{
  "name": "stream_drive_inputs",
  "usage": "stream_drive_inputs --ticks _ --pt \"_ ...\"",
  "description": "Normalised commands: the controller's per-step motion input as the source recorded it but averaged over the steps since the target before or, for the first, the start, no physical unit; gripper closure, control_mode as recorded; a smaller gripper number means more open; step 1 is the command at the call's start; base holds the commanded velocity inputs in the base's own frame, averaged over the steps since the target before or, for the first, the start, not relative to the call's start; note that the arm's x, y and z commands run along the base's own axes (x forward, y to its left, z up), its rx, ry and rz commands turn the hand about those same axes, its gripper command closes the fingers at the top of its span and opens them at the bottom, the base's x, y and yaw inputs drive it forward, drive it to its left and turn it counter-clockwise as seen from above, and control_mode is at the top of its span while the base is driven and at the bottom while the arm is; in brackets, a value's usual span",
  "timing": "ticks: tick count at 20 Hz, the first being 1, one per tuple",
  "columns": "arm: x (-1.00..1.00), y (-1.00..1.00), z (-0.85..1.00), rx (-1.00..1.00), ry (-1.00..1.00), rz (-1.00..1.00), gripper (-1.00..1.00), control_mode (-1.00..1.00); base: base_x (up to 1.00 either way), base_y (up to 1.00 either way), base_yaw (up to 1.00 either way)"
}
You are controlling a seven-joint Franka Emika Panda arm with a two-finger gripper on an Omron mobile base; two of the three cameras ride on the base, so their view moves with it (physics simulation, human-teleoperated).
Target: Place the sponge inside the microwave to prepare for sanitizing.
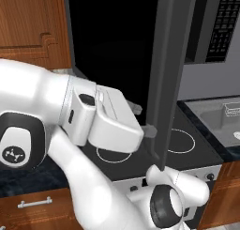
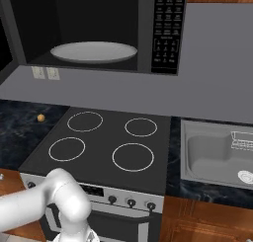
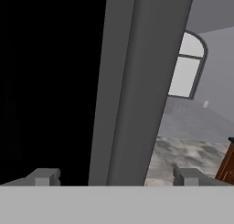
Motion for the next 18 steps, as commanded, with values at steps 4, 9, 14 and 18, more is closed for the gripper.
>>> stream_drive_inputs --ticks 4,9,14,18 --pt "-0.14 0.02 -0.19 0.00 0.01 0.11 -1.00 -1.00 0.00 0.00 0.00" --pt "-0.04 0.17 -0.09 0.00 0.00 0.12 -1.00 -1.00 0.00 0.00 0.00" --pt "-0.08 0.29 -0.08 -0.02 0.03 0.16 -1.00 -1.00 0.00 0.00 0.00" --pt "0.00 0.19 0.00 -0.04 0.04 0.14 -1.00 -1.00 0.00 0.00 0.00"
